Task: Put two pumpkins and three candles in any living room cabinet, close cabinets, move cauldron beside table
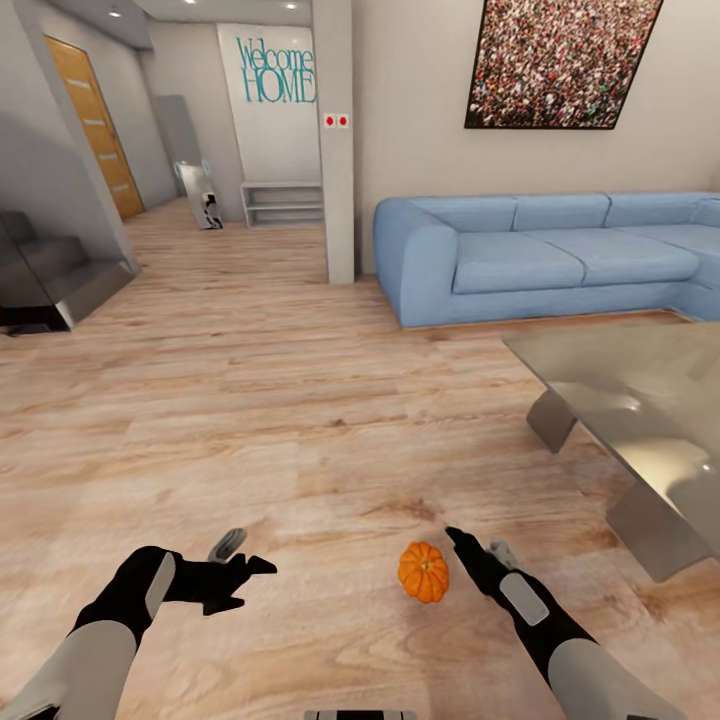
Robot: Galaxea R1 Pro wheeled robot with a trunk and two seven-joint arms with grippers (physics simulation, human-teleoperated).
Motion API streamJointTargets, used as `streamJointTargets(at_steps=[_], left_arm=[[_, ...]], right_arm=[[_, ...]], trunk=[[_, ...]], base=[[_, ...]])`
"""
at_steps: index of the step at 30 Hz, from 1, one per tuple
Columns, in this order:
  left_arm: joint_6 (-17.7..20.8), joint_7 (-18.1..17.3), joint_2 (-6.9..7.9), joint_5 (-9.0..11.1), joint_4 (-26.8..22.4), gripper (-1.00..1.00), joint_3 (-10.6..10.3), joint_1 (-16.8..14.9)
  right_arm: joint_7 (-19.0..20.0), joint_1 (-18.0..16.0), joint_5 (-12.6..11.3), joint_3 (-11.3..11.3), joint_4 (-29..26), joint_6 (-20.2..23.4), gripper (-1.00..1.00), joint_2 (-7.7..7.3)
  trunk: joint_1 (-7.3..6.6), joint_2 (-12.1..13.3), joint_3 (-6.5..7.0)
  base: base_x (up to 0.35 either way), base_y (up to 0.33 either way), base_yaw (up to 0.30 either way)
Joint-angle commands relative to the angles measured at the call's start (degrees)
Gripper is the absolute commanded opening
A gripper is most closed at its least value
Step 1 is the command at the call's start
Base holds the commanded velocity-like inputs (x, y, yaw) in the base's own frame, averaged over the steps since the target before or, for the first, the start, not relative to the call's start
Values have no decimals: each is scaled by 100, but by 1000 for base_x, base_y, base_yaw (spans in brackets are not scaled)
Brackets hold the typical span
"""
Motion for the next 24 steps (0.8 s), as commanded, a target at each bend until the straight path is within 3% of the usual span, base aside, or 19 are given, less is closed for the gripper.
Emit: streamJointTargets(at_steps=[1, 9, 14, 15, 17, 22, 24], left_arm=[[1, -4, 1, 2, 0, 100, 3, 0], [9, -18, 15, 8, -8, 100, 14, 1], [30, -26, 177, 149, -17, 100, 15, 2], [33, -27, 254, 603, -18, 100, 11, 3], [35, -27, 336, 838, -18, 100, 6, 3], [73, -62, 505, 1046, -18, 100, 8, 3], [78, -349, 533, 1076, -18, 100, -2, 4]], right_arm=[[33, 0, 1, 0, -2, -1, 100, -1], [48, 0, 5, 1, 1, 11, 100, -2], [1, 0, -27, -10, 53, 81, 100, -24], [-6, 0, -29, -19, 57, 171, 100, -25], [-13, 0, -28, -38, 62, 383, 100, -27], [-14, 0, -27, -50, 64, 655, 100, -42], [-14, 0, -25, -52, 64, 686, 100, -44]], trunk=[[0, 0, 0], [0, 0, 0], [0, 0, 0], [0, 0, 0], [0, 0, 0], [8, -4, -66], [13, -7, -111]], base=[[81, 0, 0], [153, 0, 0], [25, 0, 0], [4, 0, 0], [2, 0, 0], [0, 0, 0], [0, 0, 0]])
